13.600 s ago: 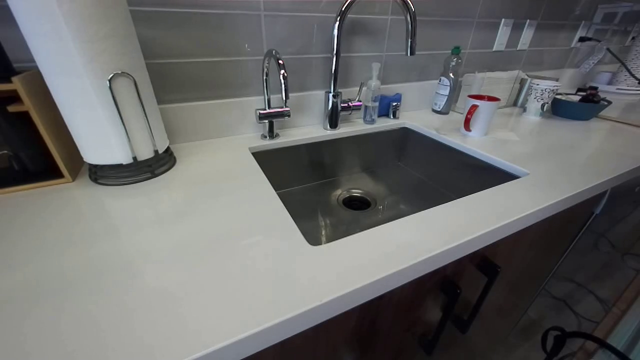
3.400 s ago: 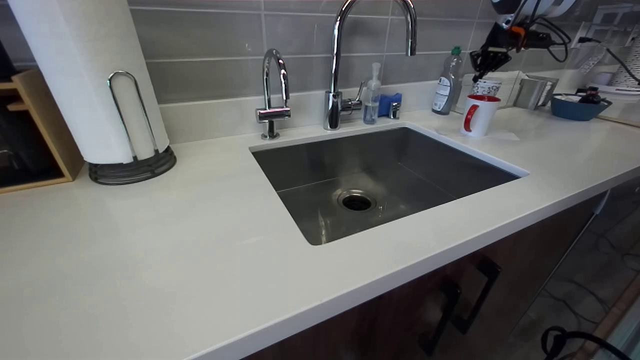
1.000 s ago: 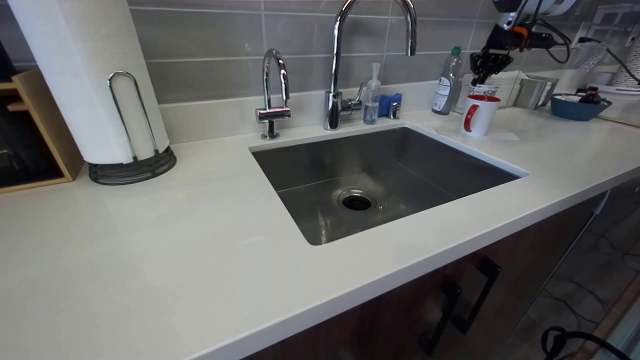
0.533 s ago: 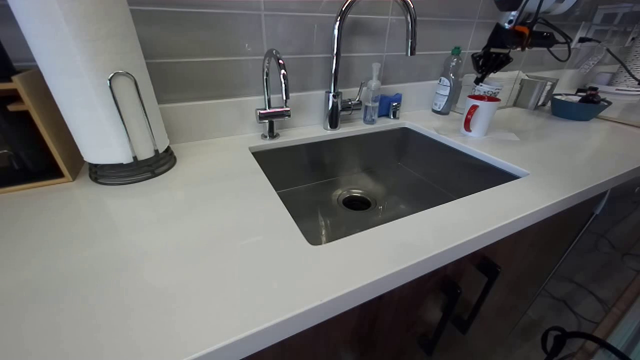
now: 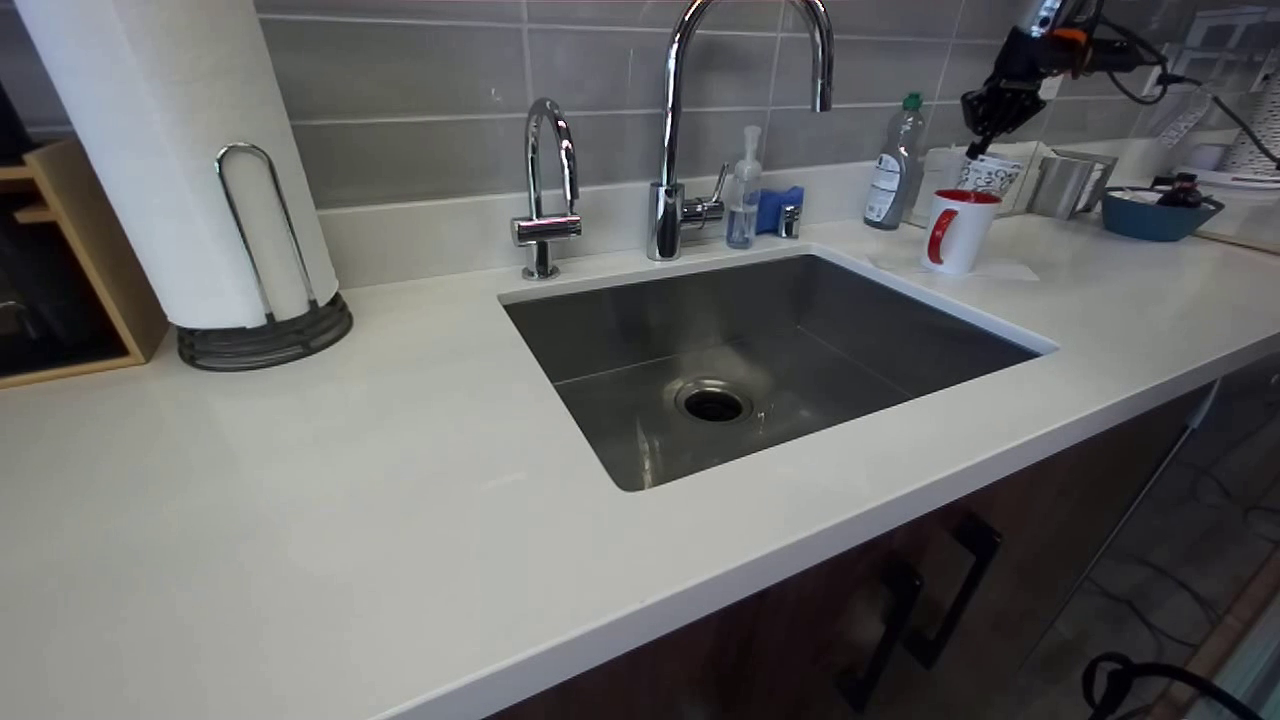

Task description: Move the two paper cups to the left and then unstuck the paper cups

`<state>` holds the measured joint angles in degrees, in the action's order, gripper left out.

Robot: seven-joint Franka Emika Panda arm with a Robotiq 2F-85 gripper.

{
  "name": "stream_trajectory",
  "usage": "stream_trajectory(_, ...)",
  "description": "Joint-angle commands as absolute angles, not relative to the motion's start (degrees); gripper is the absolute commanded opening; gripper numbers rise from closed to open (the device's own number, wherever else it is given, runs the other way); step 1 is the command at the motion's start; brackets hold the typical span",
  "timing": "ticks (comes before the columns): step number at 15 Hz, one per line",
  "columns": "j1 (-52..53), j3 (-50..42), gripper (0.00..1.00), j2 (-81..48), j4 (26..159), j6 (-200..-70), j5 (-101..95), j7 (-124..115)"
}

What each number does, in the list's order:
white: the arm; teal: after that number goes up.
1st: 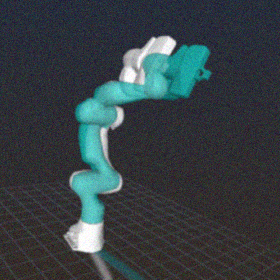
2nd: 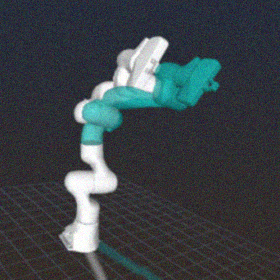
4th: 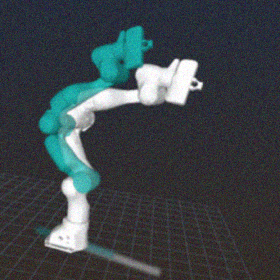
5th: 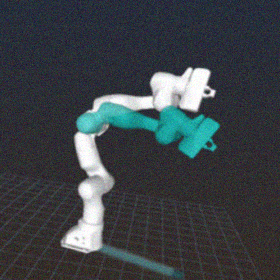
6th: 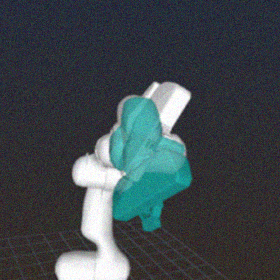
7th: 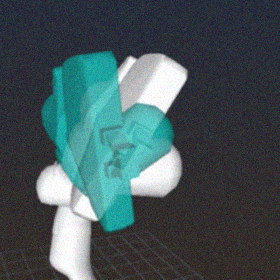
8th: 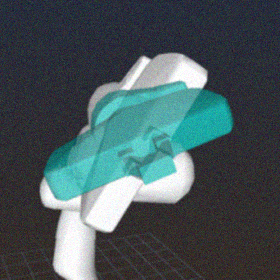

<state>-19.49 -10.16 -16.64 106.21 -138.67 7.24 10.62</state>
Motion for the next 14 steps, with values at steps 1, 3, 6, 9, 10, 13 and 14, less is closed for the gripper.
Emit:
stream_trajectory(1,-20.2,-10.4,0.01,-14.7,106.2,-134.2,8.8,13.4)
stream_trajectory(3,-20.2,-10.6,0.01,-14.3,106.2,-133.1,8.3,14.4)
stream_trajectory(6,-18.4,-12.9,0.01,-15.7,107.0,-139.1,2.7,11.0)
stream_trajectory(9,-21.5,-9.4,0.01,-14.1,105.5,-126.7,12.5,22.0)
stream_trajectory(10,-18.9,-12.2,0.01,-15.6,107.0,-137.0,4.6,15.4)
stream_trajectory(13,-20.7,-10.1,0.01,-14.7,105.1,-125.7,11.2,22.1)
stream_trajectory(14,-19.3,-11.3,0.01,-15.4,106.3,-132.3,7.3,18.9)
